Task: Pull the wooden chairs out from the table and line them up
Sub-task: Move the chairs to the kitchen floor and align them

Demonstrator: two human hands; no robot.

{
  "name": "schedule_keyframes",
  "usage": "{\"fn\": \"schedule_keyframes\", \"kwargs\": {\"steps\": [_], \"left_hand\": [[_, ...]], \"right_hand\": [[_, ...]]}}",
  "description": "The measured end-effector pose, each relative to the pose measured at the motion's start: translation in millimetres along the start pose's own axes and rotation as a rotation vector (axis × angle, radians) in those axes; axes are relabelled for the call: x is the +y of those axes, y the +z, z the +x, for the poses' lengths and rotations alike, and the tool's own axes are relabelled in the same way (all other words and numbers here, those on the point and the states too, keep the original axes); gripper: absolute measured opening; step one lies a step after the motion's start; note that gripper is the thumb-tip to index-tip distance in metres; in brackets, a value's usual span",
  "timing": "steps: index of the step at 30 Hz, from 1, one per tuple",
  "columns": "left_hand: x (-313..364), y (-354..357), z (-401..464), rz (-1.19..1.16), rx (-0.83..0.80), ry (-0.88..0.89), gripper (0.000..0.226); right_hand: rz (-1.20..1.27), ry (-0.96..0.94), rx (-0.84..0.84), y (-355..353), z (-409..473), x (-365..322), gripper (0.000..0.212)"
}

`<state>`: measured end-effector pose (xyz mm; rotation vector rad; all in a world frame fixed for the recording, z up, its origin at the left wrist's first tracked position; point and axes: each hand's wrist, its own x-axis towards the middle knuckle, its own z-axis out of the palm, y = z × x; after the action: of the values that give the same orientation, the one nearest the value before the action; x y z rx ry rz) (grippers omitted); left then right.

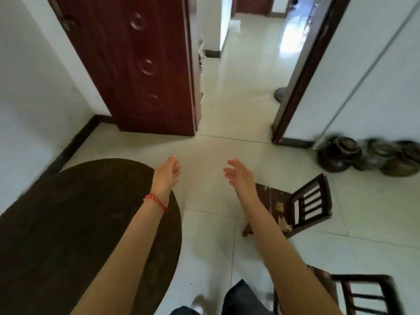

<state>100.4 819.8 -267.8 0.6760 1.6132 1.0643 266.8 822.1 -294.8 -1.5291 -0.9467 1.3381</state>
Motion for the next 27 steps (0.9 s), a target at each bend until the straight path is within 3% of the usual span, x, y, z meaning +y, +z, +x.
{"fn": "schedule_keyframes", "kwargs": {"steps": [14, 27], "left_hand": [[4, 192, 72, 0.191, -0.426, 0.000, 0.046], [-1, 362, 66, 0.503, -0.813, 0.059, 0.048]], "right_hand": [[0.085, 0.081, 0.428, -127, 76, 11, 0.042], [0.284, 0.218, 0.838, -239, 96, 19, 0.038]]}}
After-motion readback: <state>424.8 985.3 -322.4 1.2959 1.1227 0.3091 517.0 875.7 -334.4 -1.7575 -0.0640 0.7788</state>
